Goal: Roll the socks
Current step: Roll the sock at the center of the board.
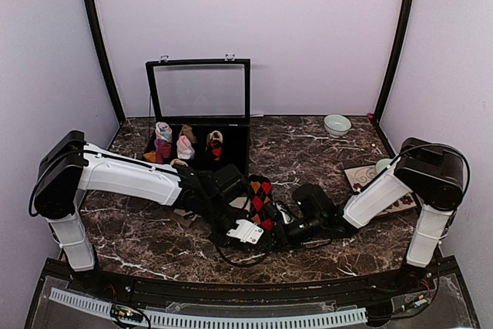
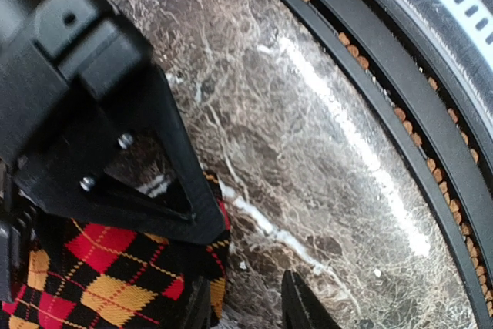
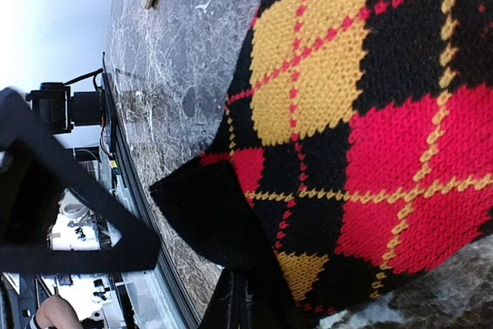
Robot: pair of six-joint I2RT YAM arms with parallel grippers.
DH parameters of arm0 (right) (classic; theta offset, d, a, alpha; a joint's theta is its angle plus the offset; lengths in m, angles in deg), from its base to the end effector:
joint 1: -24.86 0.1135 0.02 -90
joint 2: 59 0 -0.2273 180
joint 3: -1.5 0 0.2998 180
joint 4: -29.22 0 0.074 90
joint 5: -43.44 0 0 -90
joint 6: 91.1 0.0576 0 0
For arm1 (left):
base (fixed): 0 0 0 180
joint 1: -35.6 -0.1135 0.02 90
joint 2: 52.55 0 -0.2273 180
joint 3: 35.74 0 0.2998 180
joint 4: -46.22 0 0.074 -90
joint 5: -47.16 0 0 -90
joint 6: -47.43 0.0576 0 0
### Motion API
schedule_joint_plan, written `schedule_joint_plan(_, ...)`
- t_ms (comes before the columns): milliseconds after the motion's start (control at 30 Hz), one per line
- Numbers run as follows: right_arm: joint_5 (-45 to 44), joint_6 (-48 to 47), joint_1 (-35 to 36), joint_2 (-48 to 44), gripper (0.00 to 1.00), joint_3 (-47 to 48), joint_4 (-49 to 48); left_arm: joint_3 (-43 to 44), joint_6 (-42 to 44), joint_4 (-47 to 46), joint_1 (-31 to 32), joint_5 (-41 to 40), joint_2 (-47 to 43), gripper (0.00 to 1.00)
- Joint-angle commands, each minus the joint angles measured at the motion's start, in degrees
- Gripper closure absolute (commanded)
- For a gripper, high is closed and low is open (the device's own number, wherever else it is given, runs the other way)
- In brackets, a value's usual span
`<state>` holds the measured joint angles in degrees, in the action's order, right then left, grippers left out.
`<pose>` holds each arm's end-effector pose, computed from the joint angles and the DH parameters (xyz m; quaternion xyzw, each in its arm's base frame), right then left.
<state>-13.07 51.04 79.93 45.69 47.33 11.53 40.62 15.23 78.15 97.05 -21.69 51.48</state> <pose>0.1598 0.2843 -0.0036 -0.1413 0.8686 0.4743 0.0237 0.1754 -0.3659 0.0846 0.8427 0.4382 -0.1852 0.2520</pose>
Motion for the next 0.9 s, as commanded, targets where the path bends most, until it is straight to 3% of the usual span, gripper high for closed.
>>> schedule_joint_plan(0,-5.3,-0.8,-0.5,4.4,1.00,-2.7,15.5,2.1,-1.1,3.0,0.6,1.2,-2.1,0.68)
schedule_joint_plan(367,-5.4,-0.3,-0.6,3.8,1.00,-3.6,14.1,-0.7,1.0,-4.2,0.1,-6.2,2.1,0.72)
schedule_joint_plan(600,-5.0,-0.5,-0.6,4.0,1.00,-3.0,13.8,-0.6,1.1,-4.2,-0.3,-5.8,3.5,0.73)
schedule_joint_plan(867,-4.6,-1.0,-0.6,2.2,1.00,-2.8,14.8,-2.0,0.4,-5.2,-0.5,-6.7,5.2,0.82)
